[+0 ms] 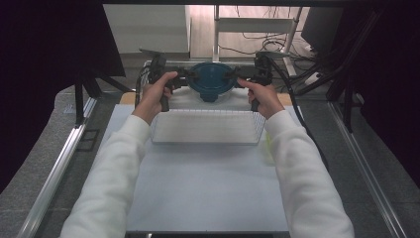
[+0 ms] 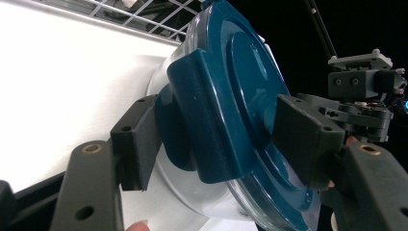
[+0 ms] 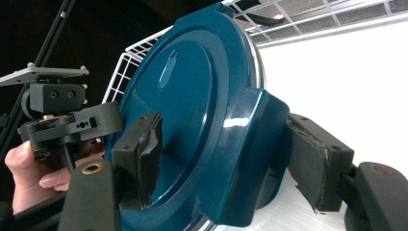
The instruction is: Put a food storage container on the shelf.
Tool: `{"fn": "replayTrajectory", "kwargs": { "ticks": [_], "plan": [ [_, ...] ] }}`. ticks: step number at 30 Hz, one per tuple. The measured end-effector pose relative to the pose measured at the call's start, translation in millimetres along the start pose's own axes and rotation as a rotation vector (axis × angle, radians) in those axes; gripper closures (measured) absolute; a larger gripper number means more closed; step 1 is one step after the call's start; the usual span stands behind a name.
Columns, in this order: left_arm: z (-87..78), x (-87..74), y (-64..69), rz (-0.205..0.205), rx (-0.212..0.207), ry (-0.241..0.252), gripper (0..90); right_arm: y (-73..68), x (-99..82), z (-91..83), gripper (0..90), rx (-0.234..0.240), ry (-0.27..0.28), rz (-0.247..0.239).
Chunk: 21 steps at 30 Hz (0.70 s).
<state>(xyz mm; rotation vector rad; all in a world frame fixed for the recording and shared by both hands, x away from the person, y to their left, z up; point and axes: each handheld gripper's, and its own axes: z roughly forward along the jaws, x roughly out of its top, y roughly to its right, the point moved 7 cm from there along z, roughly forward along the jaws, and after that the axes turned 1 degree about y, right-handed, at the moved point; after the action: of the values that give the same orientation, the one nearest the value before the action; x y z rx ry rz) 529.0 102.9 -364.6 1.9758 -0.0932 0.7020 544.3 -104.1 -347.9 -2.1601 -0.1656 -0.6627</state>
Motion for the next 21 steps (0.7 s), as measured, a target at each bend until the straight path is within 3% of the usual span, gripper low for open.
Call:
{"fn": "replayTrajectory", "kwargs": {
  "ticks": [4,6,9,13,15,17,21],
  "plan": [
    [1.3,-0.3,0.5,0.018,0.001,0.015,34.6,-0.2,-0.3,0.1,30.4,-0.008,0.013,-0.012],
    [1.8,0.4,1.5,0.051,0.018,0.042,32.3,-0.9,-0.7,0.6,26.1,-0.020,0.026,-0.044],
    [0.8,1.9,3.6,0.059,0.015,0.063,25.4,-4.2,-1.4,-1.9,18.7,-0.040,0.030,-0.069],
    [-7.2,4.2,6.8,0.105,0.049,0.103,21.1,-8.1,-0.2,-11.0,15.3,-0.058,0.065,-0.106],
    [-12.6,4.0,9.6,0.126,0.043,0.120,20.2,-9.9,-1.6,-15.4,14.7,-0.070,0.069,-0.124],
    [-19.1,2.4,12.2,0.166,0.058,0.133,19.9,-12.7,-3.3,-20.9,14.4,-0.077,0.088,-0.134],
    [-27.9,-4.9,20.0,0.250,0.107,0.131,19.4,-14.5,-5.7,-34.2,14.3,-0.133,0.128,-0.204]
  ]
}}
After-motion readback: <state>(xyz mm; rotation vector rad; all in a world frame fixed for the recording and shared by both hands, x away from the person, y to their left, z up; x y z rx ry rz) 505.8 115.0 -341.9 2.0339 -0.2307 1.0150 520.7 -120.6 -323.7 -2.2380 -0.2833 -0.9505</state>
